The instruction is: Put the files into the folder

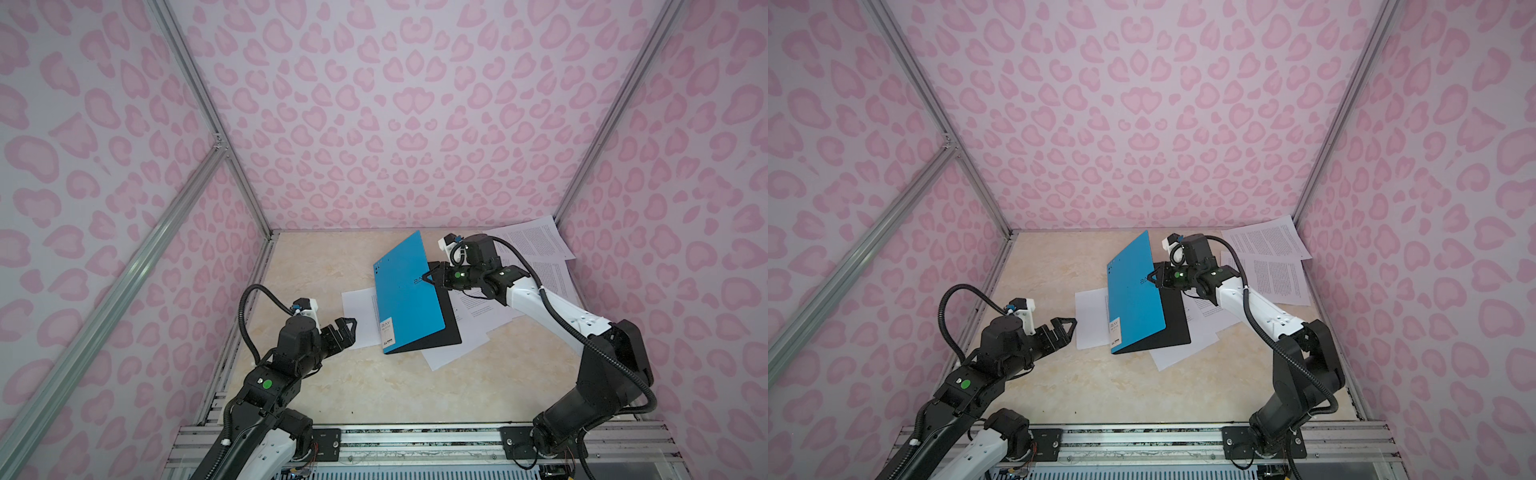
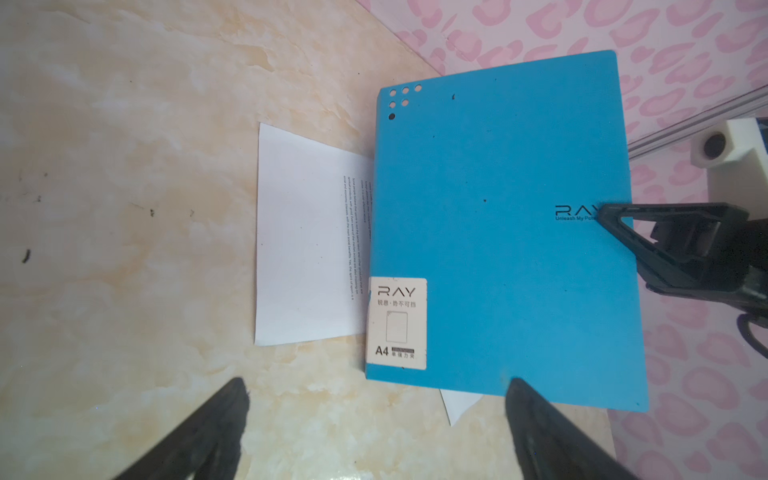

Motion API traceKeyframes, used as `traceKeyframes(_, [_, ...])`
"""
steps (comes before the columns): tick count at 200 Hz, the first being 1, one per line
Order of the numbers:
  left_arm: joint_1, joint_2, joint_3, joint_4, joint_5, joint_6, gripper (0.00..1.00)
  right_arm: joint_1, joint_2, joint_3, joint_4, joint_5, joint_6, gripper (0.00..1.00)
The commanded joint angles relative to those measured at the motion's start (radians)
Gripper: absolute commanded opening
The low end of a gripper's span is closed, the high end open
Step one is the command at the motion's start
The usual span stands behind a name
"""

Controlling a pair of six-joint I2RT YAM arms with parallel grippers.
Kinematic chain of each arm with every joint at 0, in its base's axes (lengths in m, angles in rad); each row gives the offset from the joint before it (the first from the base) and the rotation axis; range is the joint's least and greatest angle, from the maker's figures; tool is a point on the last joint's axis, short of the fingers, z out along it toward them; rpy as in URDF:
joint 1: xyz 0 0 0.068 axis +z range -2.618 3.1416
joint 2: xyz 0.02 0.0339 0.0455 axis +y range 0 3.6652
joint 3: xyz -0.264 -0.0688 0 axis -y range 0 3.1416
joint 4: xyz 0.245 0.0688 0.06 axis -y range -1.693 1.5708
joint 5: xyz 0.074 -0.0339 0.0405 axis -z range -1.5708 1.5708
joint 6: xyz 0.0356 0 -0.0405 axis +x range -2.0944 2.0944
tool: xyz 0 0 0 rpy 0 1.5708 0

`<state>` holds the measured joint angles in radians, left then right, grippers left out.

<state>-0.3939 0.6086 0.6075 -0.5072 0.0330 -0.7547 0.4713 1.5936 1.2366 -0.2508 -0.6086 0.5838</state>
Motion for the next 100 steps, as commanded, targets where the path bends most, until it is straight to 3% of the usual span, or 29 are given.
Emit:
traceKeyframes(1, [0.008,0.009,0.015,-0.034,0.003,0.073,0.98,0.003,-0.027,-0.039,-0.069,0.072,-0.055,0.00])
traceKeyframes(68, [0.028,0.029,-0.012,-0.011,0.015,0.107,0.98,-0.010,-0.010,-0.056,-0.142,0.123,-0.128,0.00])
traceKeyframes(100, [0.040,0.034,-0.017,0.006,0.055,0.106,0.98,-0.009,-0.012,-0.044,-0.104,0.032,-0.121,0.27])
